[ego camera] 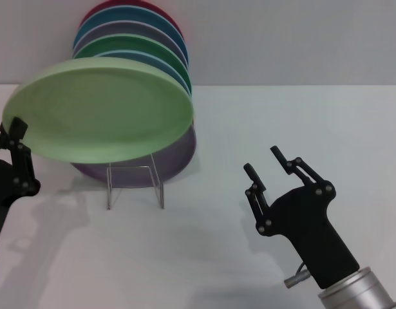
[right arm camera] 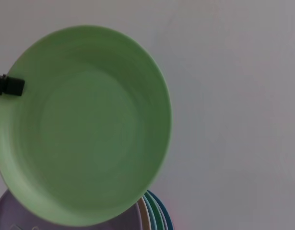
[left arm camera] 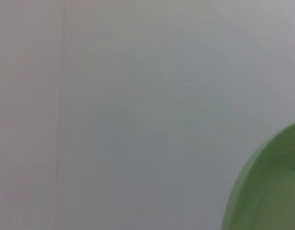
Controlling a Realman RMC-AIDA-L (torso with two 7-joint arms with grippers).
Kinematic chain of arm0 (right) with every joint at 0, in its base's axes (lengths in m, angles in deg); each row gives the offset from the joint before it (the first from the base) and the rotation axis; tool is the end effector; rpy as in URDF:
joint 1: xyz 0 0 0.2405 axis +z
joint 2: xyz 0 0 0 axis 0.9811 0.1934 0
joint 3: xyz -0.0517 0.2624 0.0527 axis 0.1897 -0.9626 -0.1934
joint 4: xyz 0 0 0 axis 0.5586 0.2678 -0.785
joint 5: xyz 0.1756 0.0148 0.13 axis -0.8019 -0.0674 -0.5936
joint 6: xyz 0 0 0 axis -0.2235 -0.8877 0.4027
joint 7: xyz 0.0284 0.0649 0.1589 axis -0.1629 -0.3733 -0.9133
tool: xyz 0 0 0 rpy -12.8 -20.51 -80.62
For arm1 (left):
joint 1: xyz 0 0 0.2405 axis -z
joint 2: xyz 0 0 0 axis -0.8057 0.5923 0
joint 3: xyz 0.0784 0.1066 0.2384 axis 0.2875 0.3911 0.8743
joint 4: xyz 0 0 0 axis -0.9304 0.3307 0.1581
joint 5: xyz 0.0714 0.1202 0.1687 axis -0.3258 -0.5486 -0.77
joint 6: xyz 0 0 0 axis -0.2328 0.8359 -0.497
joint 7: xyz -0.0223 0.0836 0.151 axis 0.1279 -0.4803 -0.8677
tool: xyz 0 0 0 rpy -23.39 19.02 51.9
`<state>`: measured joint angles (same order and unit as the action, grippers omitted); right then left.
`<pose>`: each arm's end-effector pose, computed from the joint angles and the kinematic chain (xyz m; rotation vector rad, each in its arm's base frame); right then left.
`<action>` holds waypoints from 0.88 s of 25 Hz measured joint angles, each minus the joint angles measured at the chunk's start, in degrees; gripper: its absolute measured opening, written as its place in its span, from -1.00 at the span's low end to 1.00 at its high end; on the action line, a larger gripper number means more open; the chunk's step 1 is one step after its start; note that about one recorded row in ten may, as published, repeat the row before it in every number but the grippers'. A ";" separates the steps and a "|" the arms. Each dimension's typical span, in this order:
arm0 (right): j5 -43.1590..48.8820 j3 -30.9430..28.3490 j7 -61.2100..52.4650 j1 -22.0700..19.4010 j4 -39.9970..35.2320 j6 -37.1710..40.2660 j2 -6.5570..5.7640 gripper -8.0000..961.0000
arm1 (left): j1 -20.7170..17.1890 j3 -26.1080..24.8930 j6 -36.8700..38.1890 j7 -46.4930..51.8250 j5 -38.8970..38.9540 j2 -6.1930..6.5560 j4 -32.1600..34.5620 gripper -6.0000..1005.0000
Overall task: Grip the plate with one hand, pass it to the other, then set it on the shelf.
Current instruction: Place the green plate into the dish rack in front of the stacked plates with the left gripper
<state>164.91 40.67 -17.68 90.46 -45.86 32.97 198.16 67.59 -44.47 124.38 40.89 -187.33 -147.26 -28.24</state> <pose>0.2149 0.2454 -0.1249 -1.7583 -0.1350 0.5979 -0.2933 0.2734 -0.0248 -1.5651 -0.1940 -1.0204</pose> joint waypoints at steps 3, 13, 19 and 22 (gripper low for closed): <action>-0.05 -0.37 -0.03 0.15 -0.10 -0.37 0.02 -0.17 | 2.88 -0.46 0.60 0.12 -0.27 0.00 5.98 -0.90; -0.49 -1.25 0.17 -0.14 -0.44 -0.40 0.14 -0.17 | 5.44 1.95 -2.41 0.29 -0.44 0.00 12.35 -0.87; -1.51 -1.62 0.31 0.32 -1.05 -0.41 0.20 -0.17 | 5.40 3.80 -6.10 0.22 -0.45 -0.18 12.59 -0.86; -1.53 -1.78 0.30 0.88 -1.40 -0.41 0.22 -0.17 | 5.67 4.21 -9.16 -0.03 -0.44 -0.23 12.10 -0.85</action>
<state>163.38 38.89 -17.38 91.34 -47.26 32.57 198.38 73.26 -40.26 115.22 40.86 -187.77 -147.49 -16.13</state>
